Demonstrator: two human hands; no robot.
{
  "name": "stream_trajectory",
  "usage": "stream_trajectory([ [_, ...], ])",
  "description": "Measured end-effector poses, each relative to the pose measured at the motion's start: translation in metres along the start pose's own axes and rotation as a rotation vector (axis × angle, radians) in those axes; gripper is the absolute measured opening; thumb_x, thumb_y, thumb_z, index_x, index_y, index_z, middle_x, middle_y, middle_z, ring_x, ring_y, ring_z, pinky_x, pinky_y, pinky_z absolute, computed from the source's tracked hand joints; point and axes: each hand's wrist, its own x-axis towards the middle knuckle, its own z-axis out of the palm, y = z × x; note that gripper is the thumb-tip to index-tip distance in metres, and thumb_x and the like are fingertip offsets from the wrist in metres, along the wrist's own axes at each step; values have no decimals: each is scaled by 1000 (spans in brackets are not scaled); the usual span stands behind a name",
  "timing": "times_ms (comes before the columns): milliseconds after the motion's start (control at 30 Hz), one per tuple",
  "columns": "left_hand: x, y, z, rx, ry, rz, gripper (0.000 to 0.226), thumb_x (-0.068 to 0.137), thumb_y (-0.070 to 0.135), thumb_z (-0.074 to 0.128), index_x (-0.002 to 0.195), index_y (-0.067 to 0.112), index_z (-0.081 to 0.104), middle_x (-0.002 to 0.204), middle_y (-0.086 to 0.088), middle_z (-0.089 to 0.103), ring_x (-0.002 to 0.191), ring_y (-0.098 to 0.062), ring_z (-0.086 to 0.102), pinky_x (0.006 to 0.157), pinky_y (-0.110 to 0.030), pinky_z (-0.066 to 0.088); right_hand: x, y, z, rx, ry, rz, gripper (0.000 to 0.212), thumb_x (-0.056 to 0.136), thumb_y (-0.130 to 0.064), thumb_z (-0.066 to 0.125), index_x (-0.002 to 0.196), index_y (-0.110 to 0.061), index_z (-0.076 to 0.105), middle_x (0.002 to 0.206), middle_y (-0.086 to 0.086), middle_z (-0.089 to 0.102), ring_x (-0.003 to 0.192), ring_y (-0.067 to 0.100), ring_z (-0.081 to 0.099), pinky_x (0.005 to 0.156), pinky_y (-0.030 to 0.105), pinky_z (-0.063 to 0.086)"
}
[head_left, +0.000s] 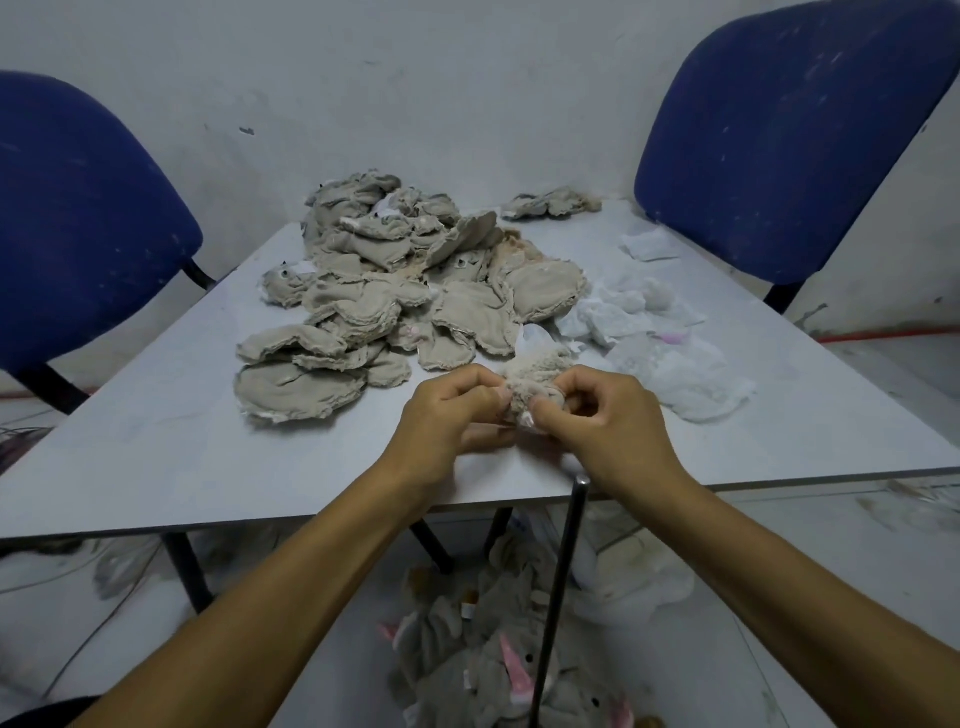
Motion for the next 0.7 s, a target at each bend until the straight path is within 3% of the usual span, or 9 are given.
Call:
stream_trajectory([
  [67,0,0,3,3,33,0,14,86,7,66,72,11,67,81,-14,68,78,-23,69,72,-32,58,0,-1,1,-12,28,2,21,77,-25,78,63,-18,64,54,-5,57,49,2,46,49,14,36],
  [200,1,7,3,-27,60,-62,20,88,-3,64,69,5,64,76,-13,68,75,-22,70,75,-33,61,2,-3,-4,62,-80,54,15,78,-22,78,71,-15,67,61,3,58,61,13,53,64,40,52],
  [300,3,11,1,-39,84,-137,24,84,-9,64,65,5,62,68,-10,67,69,-21,69,72,-33,62,0,-6,-4,77,-153,57,21,73,-34,74,75,-14,67,70,9,63,68,25,59,74,44,53],
  [367,6,11,3,-17,123,-147,25,83,-11,64,64,5,60,63,-9,64,63,-20,67,64,-30,61,0,-7,-4,128,-175,80,23,74,-41,67,74,-17,67,79,13,68,83,36,64,86,54,55],
  [467,11,9,9,18,204,-143,24,79,-10,67,62,5,59,62,-11,63,59,-19,66,58,-28,59,3,-6,-1,137,-181,107,18,82,-33,70,77,-15,69,83,18,69,91,42,65,87,61,52],
  [600,13,6,11,55,240,-95,23,76,-9,69,61,7,59,63,-12,60,67,-25,63,74,-40,60,9,-5,6,107,-119,147,13,81,-25,71,73,-15,68,76,17,68,83,39,67,86,58,55],
  [667,10,6,7,-8,165,-85,26,80,-10,64,62,8,58,61,-8,61,65,-22,63,74,-37,59,10,-3,8,104,-85,148,13,78,-25,72,70,-17,67,63,5,64,65,21,63,73,40,59],
  [700,9,7,6,-28,126,-87,26,82,-9,62,63,9,58,61,-6,61,65,-19,64,74,-35,58,9,-3,8,83,-58,136,14,77,-26,73,68,-18,66,57,-3,59,56,11,56,60,27,54],
])
